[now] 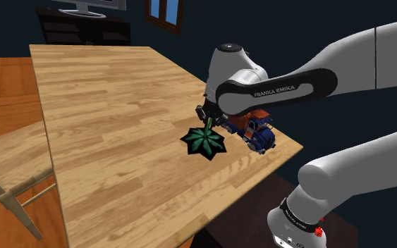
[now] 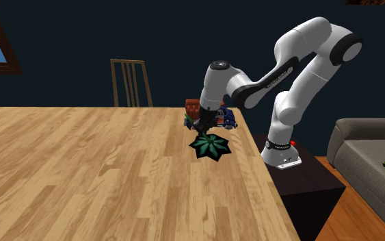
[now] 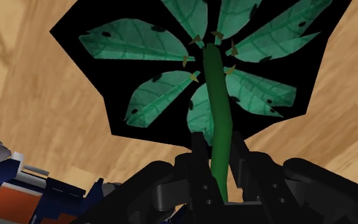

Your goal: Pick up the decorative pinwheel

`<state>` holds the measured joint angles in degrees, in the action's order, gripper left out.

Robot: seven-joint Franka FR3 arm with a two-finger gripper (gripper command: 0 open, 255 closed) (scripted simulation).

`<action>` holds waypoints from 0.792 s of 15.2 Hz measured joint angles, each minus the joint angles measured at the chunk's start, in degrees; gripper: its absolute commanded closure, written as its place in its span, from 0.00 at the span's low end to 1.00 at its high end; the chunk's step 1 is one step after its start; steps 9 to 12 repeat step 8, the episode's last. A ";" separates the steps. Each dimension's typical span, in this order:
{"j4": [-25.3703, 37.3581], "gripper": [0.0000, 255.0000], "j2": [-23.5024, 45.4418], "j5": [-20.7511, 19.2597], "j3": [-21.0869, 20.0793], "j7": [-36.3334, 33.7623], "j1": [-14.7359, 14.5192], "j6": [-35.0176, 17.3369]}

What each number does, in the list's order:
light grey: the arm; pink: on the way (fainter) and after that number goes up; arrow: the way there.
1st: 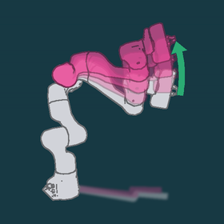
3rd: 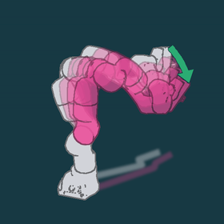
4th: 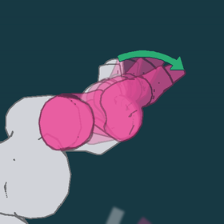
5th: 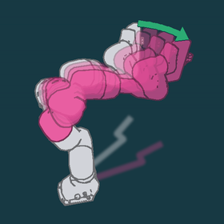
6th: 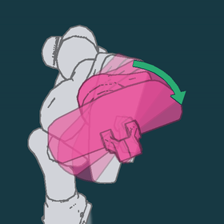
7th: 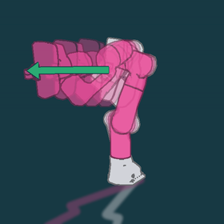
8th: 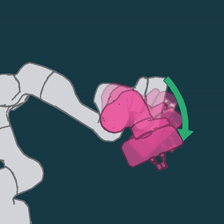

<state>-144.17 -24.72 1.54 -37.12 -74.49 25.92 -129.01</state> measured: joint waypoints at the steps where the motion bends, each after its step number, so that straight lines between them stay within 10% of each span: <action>1: 0.52 1.00 -0.36 0.12 0.34 0.37 -0.08 0.84; 12: 3.79 1.00 -2.67 0.91 2.05 2.08 -0.72 6.18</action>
